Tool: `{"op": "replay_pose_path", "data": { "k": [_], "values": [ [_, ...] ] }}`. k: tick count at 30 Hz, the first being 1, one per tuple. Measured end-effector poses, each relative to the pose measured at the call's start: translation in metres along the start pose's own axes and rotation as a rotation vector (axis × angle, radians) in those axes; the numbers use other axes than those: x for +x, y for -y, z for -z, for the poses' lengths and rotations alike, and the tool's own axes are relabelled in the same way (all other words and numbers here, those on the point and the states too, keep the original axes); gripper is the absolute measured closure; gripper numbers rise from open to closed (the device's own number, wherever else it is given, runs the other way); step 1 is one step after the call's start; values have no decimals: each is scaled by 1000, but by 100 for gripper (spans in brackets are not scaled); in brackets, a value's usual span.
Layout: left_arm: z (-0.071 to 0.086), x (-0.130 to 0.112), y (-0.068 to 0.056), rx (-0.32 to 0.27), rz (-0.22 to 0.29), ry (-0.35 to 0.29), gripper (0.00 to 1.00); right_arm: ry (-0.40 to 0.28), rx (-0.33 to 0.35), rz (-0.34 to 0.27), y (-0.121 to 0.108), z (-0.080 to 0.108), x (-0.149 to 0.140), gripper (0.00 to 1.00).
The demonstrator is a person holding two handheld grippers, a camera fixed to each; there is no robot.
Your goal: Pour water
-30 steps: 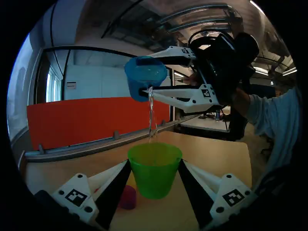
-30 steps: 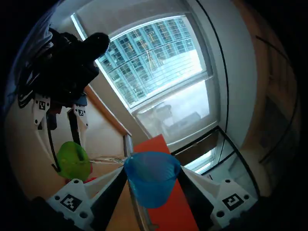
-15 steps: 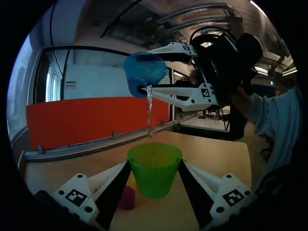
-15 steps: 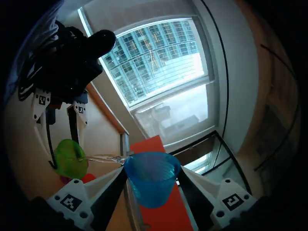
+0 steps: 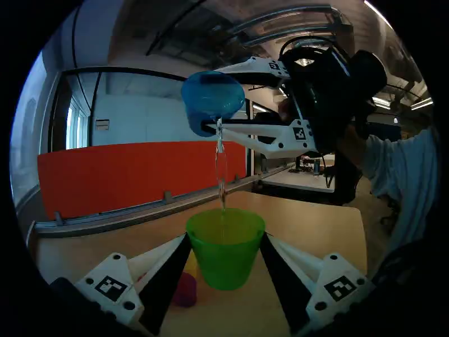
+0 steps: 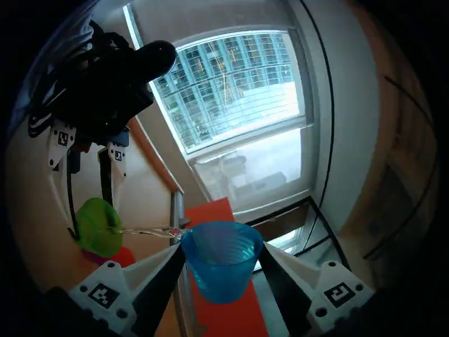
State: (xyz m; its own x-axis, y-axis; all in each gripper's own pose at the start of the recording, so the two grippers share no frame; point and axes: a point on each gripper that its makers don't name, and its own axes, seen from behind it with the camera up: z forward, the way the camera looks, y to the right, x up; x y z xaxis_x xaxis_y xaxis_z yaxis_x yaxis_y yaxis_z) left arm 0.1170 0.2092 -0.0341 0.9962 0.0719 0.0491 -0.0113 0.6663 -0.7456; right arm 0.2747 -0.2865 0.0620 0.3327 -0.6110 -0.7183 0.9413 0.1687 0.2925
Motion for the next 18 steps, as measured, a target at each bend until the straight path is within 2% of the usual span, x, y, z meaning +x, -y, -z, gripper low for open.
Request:
{"op": "replay_pose_path", "data": {
  "k": [18],
  "values": [
    [-5, 2, 0, -5, 2, -4, 14, -4, -20, 77, -9, -2, 6, 9]
  ]
}}
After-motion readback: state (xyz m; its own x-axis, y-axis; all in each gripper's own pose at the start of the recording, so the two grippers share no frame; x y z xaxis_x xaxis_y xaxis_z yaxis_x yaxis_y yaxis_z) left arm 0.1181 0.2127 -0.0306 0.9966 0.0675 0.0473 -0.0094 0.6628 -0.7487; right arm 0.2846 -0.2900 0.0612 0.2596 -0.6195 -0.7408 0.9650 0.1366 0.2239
